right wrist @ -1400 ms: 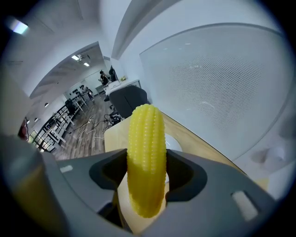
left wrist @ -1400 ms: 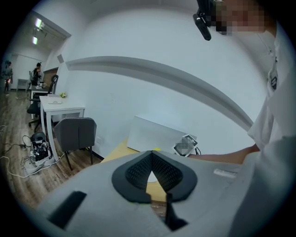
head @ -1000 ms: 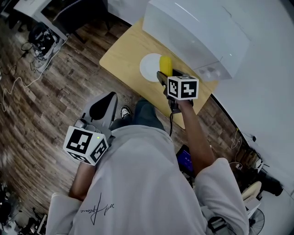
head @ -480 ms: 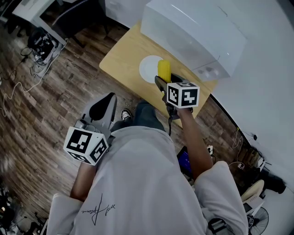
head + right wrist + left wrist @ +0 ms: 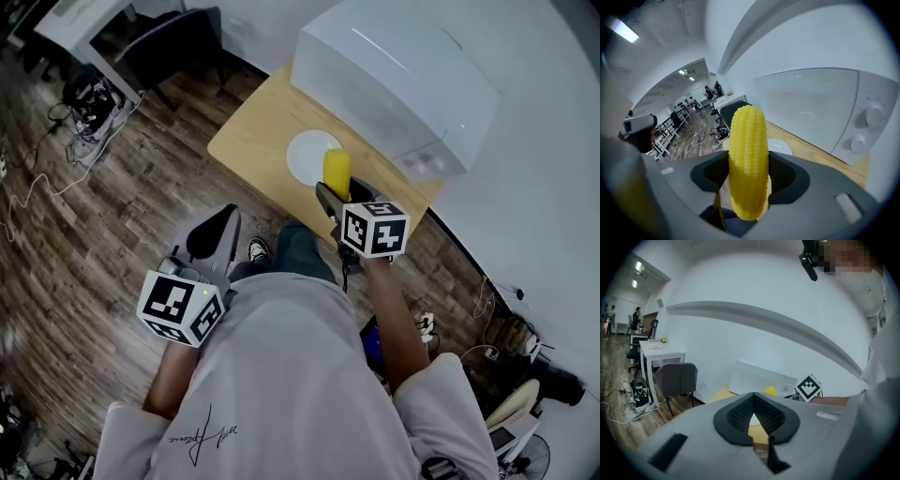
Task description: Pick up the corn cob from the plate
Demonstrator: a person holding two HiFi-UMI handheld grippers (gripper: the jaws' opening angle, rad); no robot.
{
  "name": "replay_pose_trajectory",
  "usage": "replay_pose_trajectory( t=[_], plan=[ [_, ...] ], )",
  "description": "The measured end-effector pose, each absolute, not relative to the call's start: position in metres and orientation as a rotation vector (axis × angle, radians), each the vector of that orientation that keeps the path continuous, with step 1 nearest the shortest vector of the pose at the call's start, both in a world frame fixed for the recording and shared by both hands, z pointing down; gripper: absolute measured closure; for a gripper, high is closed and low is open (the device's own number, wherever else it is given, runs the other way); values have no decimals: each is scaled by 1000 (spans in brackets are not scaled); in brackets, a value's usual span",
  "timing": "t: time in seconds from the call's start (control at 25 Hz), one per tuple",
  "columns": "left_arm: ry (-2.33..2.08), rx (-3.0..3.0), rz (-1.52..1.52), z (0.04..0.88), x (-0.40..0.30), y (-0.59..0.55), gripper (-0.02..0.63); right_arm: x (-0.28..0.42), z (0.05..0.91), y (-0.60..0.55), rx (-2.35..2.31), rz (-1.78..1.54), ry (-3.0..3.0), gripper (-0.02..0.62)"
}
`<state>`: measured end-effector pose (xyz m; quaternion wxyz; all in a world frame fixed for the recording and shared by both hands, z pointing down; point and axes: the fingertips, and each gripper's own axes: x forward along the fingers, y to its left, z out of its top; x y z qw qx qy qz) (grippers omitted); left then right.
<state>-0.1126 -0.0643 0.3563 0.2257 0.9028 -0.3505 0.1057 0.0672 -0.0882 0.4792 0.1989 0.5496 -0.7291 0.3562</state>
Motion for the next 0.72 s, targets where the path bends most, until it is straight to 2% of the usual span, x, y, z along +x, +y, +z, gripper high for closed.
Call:
replay_pose_trajectory(
  t=[0.72],
  plan=[
    [-978,2477,271,356,-115,-63,612,73,430,-65,1659,928,-2108,333]
  ],
)
